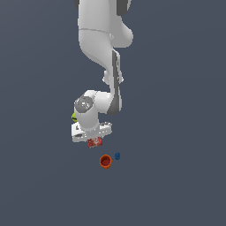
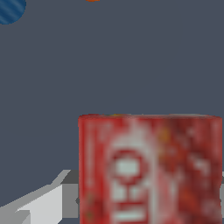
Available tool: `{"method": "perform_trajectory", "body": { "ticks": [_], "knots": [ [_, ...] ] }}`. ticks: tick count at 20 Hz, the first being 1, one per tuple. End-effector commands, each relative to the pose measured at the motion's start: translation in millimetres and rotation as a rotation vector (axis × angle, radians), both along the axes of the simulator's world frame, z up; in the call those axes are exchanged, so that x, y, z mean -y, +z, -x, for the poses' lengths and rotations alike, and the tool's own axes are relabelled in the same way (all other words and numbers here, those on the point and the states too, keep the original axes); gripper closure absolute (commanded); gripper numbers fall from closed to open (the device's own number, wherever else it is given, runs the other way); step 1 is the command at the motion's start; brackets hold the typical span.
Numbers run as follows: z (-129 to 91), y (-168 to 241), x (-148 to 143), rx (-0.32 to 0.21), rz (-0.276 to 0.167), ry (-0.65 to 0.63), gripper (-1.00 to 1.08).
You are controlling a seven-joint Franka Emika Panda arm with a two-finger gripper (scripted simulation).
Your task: Pick up a designated object from a clutter of objects.
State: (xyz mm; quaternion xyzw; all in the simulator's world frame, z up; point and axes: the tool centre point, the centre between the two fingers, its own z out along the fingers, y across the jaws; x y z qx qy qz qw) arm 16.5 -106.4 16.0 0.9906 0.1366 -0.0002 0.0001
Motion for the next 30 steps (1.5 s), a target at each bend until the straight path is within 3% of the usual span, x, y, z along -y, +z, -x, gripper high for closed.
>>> {"method": "perform_trajectory", "body": {
  "ticks": [1, 16, 23, 30],
  "knots": [
    [0, -1, -1, 0.000, 0.000, 0.001, 1.08],
    [2, 20, -1, 0.001, 0.000, 0.000, 1.08],
    [5, 65, -4, 0.000, 0.001, 0.001, 1.08],
    [11, 135, -9, 0.000, 0.001, 0.001, 1.08]
  ]
}}
